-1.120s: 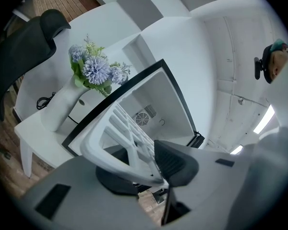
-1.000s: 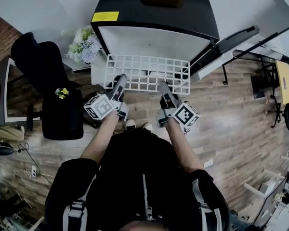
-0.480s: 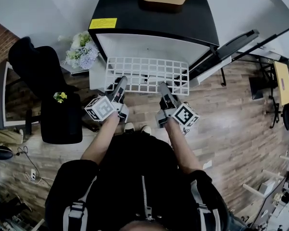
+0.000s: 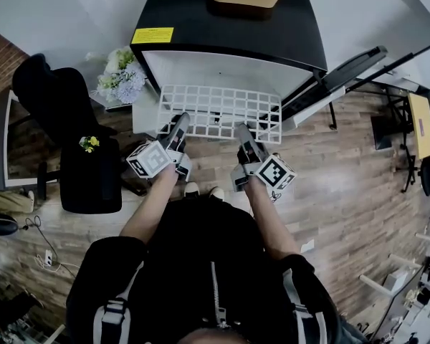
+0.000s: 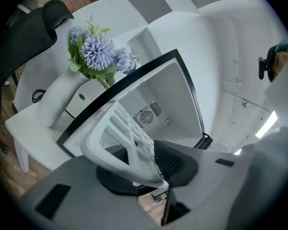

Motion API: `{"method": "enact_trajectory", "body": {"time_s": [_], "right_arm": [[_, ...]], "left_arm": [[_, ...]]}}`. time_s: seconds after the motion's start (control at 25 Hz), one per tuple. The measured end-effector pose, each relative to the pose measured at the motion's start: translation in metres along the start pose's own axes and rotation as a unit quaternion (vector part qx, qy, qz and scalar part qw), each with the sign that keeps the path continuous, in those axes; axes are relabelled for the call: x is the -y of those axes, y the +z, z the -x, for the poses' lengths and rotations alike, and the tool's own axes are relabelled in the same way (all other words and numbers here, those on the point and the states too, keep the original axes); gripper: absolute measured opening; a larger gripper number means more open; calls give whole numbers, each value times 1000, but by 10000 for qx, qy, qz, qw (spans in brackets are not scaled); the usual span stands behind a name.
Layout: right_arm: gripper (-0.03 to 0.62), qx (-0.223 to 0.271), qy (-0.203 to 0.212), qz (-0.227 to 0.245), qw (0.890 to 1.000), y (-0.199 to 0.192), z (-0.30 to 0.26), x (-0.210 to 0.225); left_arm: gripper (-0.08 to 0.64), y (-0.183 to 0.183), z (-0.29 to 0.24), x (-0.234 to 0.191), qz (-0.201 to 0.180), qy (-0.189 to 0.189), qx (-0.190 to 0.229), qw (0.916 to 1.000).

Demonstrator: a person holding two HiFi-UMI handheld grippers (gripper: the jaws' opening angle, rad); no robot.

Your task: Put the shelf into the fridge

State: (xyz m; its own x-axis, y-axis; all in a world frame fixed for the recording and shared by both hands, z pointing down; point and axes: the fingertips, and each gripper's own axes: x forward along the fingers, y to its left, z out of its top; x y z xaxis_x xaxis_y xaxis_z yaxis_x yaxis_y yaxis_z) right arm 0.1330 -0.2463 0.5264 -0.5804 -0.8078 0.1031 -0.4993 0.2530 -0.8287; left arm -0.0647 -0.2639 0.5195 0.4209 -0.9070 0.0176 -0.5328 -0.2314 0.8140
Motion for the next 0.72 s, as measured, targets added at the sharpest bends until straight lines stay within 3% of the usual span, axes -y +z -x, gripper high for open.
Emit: {"method": "enact_trajectory", "body": {"time_s": [0.44,0.72], "right_arm": [[107,1,14,13,10000,-3,-2,0],[100,16,64,11,10000,-2,-6,-2]], "left_arm": [[117,2,-3,-11,41,115,45,9999],[117,5,-5,-6,68,-1,80,9999]]}}
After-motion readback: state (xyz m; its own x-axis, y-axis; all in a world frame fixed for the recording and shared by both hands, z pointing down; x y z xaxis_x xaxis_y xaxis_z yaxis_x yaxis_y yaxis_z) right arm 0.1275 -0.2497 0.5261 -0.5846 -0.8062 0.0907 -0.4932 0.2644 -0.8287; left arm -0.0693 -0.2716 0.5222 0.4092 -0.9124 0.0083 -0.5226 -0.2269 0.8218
